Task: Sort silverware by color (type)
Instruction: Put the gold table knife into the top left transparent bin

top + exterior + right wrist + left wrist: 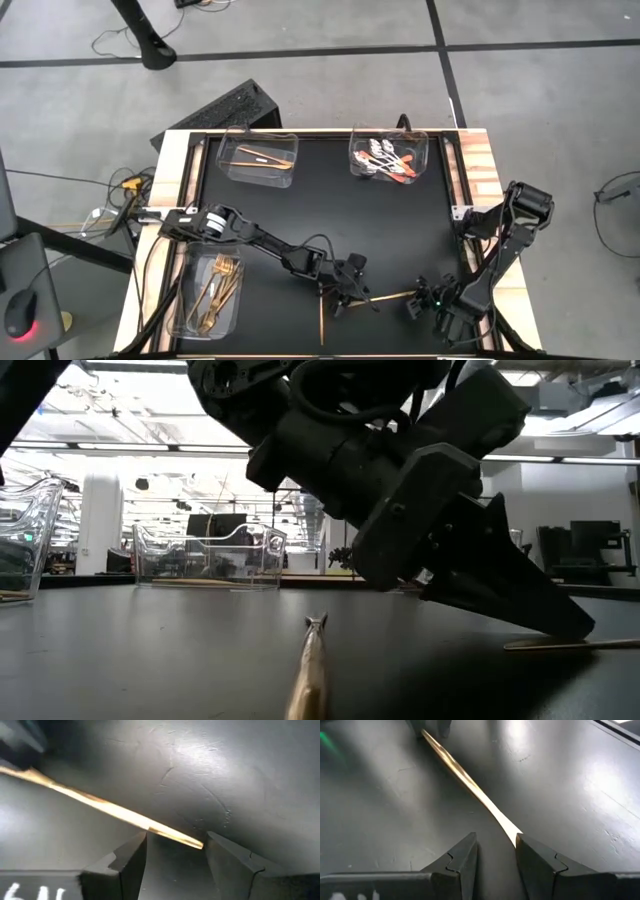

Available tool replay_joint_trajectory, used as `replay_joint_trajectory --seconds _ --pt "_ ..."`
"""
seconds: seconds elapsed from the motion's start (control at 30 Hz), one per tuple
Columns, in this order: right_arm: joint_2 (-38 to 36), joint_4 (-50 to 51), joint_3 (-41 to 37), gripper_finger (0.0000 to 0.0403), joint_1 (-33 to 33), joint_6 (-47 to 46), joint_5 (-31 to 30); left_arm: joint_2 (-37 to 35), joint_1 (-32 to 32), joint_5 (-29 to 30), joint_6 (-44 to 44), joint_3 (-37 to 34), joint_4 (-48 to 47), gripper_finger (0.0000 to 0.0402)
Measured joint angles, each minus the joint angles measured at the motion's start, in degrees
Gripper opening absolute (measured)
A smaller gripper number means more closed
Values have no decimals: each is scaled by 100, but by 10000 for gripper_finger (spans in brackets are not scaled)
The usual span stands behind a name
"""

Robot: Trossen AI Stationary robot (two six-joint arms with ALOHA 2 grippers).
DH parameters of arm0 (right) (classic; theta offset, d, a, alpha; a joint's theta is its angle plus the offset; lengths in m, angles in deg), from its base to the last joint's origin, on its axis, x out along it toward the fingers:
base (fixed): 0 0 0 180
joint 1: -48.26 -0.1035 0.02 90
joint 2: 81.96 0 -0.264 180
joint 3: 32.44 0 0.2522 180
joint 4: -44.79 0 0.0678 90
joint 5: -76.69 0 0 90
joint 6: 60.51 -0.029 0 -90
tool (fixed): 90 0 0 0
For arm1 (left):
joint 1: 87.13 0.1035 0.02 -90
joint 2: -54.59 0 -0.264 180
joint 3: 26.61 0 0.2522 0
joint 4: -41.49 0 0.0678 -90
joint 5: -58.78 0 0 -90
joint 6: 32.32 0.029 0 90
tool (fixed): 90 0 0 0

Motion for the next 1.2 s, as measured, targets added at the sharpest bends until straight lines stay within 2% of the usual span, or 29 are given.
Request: replay_joint_trajectory --seconds 0.3,0.43,0.73,0.83,1.03,1.2 --pt "-40 -430 -7 228 -12 54 -79 40 13 -2 -79 -2 50 123" --pt "-89 -527 -7 216 -74 34 -83 49 11 0 -107 -4 64 123" --pt "-63 -452 11 138 49 1037 450 59 19 25 -152 -11 48 123" --pt "-68 -441 15 119 98 1531 801 59 20 22 -165 -13 48 123" --pt "-66 -262 146 114 85 2699 972 37 38 106 -194 66 -99 123" --pt "-66 -216 235 116 79 3640 865 50 53 114 -332 492 -625 123"
